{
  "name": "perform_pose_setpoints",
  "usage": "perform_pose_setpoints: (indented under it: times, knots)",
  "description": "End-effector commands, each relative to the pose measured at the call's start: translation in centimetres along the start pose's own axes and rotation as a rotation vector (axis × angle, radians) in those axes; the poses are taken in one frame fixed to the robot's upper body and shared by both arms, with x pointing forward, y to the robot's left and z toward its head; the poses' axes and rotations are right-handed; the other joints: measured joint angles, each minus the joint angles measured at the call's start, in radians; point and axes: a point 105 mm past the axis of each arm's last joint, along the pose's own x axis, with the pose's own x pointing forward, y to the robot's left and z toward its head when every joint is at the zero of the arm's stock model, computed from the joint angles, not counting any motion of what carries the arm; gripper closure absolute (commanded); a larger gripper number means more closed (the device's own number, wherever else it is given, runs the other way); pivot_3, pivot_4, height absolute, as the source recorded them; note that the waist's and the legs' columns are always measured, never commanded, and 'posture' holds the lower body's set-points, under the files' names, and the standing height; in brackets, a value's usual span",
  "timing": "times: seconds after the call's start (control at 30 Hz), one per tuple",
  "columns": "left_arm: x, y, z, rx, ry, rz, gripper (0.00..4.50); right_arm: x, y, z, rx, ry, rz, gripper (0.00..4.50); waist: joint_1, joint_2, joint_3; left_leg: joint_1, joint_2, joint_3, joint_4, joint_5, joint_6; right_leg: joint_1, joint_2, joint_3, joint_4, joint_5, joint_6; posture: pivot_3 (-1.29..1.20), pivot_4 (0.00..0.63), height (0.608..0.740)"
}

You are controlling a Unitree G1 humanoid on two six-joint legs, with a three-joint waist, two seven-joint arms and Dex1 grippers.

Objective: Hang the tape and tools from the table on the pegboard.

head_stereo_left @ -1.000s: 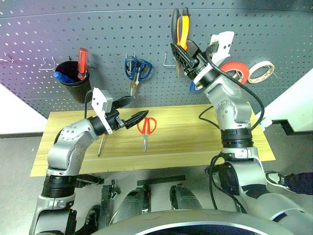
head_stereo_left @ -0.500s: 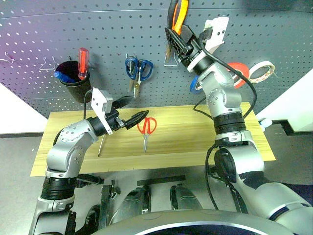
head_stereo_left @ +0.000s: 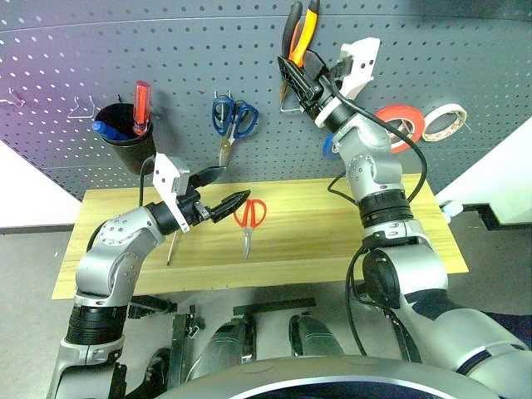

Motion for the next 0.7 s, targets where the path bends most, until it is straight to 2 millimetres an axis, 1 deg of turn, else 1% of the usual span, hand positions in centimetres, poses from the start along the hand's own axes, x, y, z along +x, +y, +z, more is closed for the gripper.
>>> perform_pose_setpoints:
  times: [0.03, 0.17, 0.3, 0.43, 0.57, 0.7]
  knots:
    - [-0.2, -0.3, 1.0, 0.033, -0.032, -0.010, 0.00, 1.0, 0.5, 4.2, -0.027, -0.118, 0.029, 2.21, -0.001, 0.000, 0.000, 0.000, 0.000, 0.000, 0.000, 0.000, 0.000, 0.000, 0.000, 0.000, 0.000, 0.000, 0.000, -0.03, 0.203, 0.739]
    - [-0.1, -0.3, 0.9, 0.030, -0.032, -0.014, 0.00, 1.1, 0.6, 4.6, 0.002, -0.128, 0.030, 2.21, 0.000, 0.000, 0.000, 0.000, 0.000, 0.000, 0.000, 0.000, 0.000, 0.000, 0.000, 0.000, 0.000, 0.000, 0.000, -0.04, 0.200, 0.739]
    - [-0.1, -0.3, 0.9, 0.029, -0.032, -0.016, 0.00, 1.1, 0.7, 4.6, -0.010, -0.127, 0.034, 2.21, 0.000, 0.000, 0.000, 0.000, 0.000, 0.000, 0.000, 0.000, 0.000, 0.000, 0.000, 0.000, 0.000, 0.000, 0.000, -0.04, 0.200, 0.739]
    - [-0.1, -0.4, 1.0, 0.029, -0.036, -0.018, 0.00, 0.6, 0.3, 4.0, -0.049, -0.098, 0.025, 2.21, 0.000, 0.000, 0.000, 0.000, 0.000, 0.000, 0.000, 0.000, 0.000, 0.000, 0.000, 0.000, 0.000, 0.000, 0.000, -0.03, 0.198, 0.739]
    - [-0.2, -0.4, 1.0, 0.029, -0.034, -0.015, 0.00, 0.0, -1.0, 3.8, -0.060, -0.084, -0.006, 2.21, 0.001, 0.000, 0.000, 0.000, 0.000, 0.000, 0.000, 0.000, 0.000, 0.000, 0.000, 0.000, 0.000, 0.000, 0.000, -0.03, 0.198, 0.739]
    - [-0.2, -0.4, 1.0, 0.032, -0.032, -0.016, 0.00, -0.4, -1.2, 3.1, -0.091, -0.063, -0.016, 2.21, 0.000, 0.000, 0.000, 0.000, 0.000, 0.000, 0.000, 0.000, 0.000, 0.000, 0.000, 0.000, 0.000, 0.000, 0.000, -0.03, 0.197, 0.739]
